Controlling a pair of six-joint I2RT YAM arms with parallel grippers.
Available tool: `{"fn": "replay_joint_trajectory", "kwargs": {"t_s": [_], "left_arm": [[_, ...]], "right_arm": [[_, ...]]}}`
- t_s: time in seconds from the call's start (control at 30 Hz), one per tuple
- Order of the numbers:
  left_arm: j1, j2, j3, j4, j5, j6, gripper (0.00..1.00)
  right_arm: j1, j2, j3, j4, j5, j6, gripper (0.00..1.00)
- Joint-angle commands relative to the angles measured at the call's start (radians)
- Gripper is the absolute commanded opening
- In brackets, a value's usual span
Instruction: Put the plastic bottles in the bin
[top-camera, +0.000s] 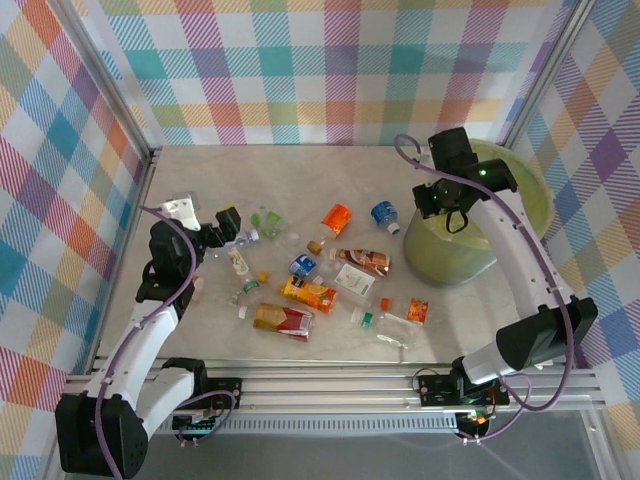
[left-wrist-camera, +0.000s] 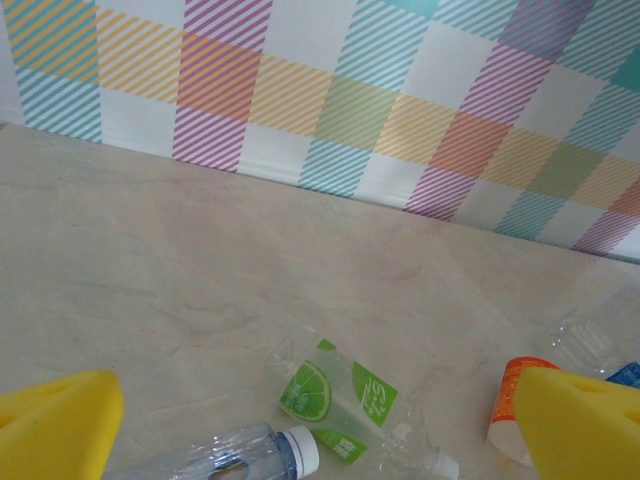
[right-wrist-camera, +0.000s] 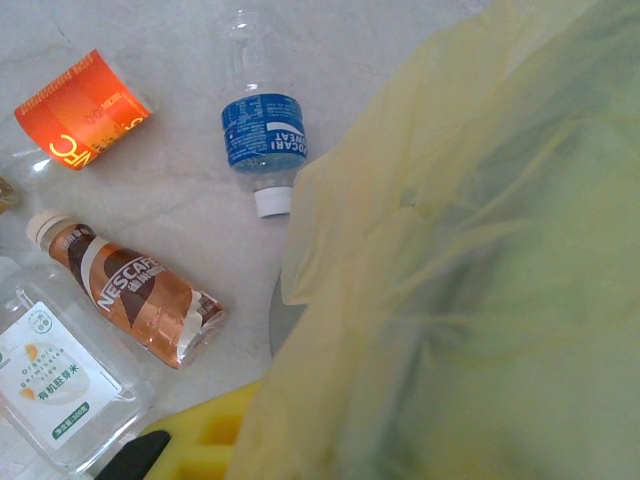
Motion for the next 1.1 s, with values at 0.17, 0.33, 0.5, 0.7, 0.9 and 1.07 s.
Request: {"fn": "replay_joint_trajectory", "kwargs": {"t_s": [0.17, 0.33, 0.5, 0.7, 0.9, 1.07], "left_arm": [[-0.008, -0.021, 0.035, -0.016, -0.018, -0.021, 1.0], [-0.008, -0.011, 0.035, -0.013, -0.017, -0.025, 1.0], [-0.008, -0.007, 0.038, -0.016, -0.015, -0.027, 1.0], [-0.008, -0.008, 0.036, -0.018, -0.024, -0.03, 1.0], [-0.008, -0.001, 0.036, -0.018, -0.025, -0.029, 1.0], [-0.008, 0.0, 0.035, -0.018, -0.026, -0.03, 1.0]], "right_arm": [[0.046, 0.031, 0.011, 0.045, 0.021, 0.032, 0.0], [0.066, 0.05, 0.022, 0.06, 0.019, 0.028, 0.0], [0.087, 0.089, 0.063, 0.054, 0.027, 0.021, 0.0], [0.112, 0.117, 0.089, 0.054, 0.037, 0.017, 0.0], [0.125, 0.144, 0.133, 0.04, 0.052, 0.015, 0.0], [0.13, 0.152, 0.159, 0.023, 0.047, 0.019, 0.03]]}}
